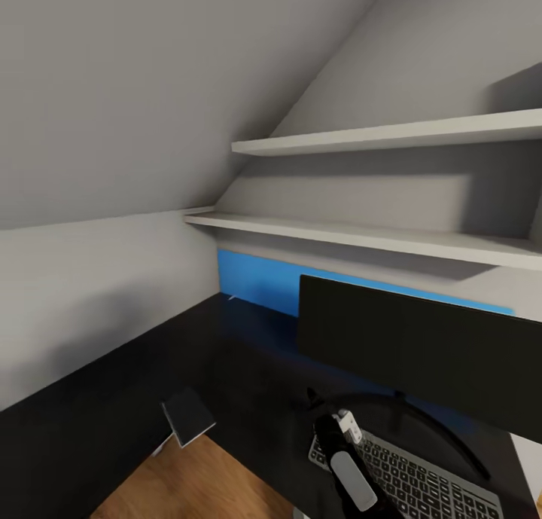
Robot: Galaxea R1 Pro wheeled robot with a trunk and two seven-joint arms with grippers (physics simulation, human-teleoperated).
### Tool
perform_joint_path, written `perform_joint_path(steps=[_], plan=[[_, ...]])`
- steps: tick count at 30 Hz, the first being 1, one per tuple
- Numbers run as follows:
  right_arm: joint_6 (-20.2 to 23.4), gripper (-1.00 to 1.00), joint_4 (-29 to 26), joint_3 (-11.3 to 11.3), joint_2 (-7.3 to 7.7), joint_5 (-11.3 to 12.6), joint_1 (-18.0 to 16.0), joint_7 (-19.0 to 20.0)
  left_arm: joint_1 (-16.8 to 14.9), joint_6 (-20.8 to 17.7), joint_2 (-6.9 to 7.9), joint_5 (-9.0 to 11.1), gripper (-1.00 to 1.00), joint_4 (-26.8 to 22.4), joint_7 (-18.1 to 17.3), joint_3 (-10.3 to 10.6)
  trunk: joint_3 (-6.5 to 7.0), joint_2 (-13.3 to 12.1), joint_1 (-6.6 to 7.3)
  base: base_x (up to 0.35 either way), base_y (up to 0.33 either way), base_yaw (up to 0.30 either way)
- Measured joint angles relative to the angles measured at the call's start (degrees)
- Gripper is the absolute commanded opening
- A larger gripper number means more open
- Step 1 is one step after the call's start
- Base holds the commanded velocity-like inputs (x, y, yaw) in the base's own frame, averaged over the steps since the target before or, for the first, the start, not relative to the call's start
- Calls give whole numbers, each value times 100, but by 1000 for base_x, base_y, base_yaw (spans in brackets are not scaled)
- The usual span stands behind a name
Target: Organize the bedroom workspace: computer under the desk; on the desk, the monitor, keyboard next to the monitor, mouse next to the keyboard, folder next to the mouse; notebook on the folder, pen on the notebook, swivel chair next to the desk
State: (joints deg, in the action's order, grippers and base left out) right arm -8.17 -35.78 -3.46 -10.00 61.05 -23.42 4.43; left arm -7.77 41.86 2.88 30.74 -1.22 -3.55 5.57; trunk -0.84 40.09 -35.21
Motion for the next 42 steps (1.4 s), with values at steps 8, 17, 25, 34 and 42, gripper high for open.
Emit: perform_joint_path(steps=[8,17,25,34,42], plan=[[-2,100,18,-404,0,-2,0,28,0,1,1,0,100,1,3,1,5,1,0,0,0,279],[-3,100,34,-667,0,-3,1,317,0,1,2,0,100,0,0,0,5,0,0,0,0,283],[-3,100,46,-710,0,-8,1,455,0,0,1,1,100,0,1,-1,-13,-1,0,0,0,179],[-2,100,53,-713,0,7,2,637,0,0,1,1,100,2,3,-1,-18,-1,0,0,0,28],[-3,100,54,-712,0,13,2,664,0,0,1,1,100,2,3,0,-19,-1,0,0,0,3]])
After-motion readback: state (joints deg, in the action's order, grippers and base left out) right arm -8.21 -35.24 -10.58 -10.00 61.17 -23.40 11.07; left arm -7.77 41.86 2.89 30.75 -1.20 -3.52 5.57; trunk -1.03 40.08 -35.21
